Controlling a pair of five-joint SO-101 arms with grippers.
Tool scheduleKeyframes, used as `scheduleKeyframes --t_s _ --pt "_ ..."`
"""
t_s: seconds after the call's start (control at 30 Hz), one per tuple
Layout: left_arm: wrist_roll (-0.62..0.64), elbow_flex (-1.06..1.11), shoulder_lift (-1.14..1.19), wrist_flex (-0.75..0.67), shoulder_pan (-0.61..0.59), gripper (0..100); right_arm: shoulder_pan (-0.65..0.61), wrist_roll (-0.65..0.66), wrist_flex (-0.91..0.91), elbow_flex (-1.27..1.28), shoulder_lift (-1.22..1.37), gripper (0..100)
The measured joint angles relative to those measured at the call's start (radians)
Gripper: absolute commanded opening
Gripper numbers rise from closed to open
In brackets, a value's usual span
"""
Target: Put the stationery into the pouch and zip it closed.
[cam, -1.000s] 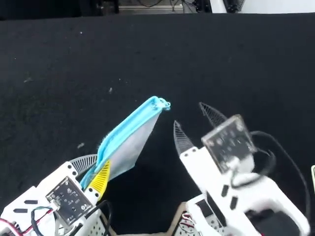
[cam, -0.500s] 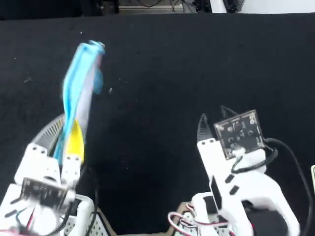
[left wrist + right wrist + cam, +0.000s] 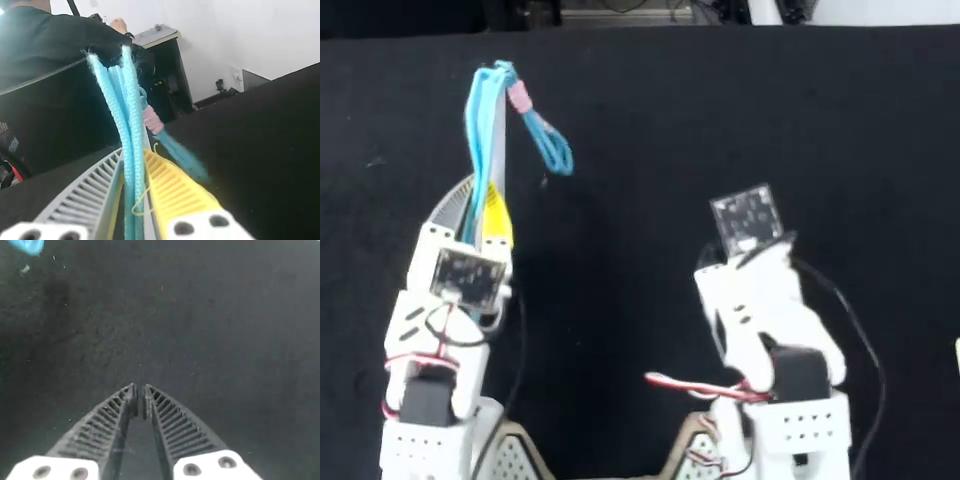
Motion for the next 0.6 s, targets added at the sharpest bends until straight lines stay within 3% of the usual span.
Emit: scheduleKeyframes --t_s 0.2,0.37,0.6 --pt "-0.003 -0.051 0.226 -0.098 0.015 4 -0.002 -0.049 -0.075 0.12 0.0 1.1" --pt "-0.003 -0.13 0.439 -0.103 0.121 15 -0.002 -0.052 -0.135 0.207 0.0 1.2" --pt "0.184 -0.153 0.726 -0.091 0.176 16 -0.002 -0.052 -0.215 0.285 0.0 1.2"
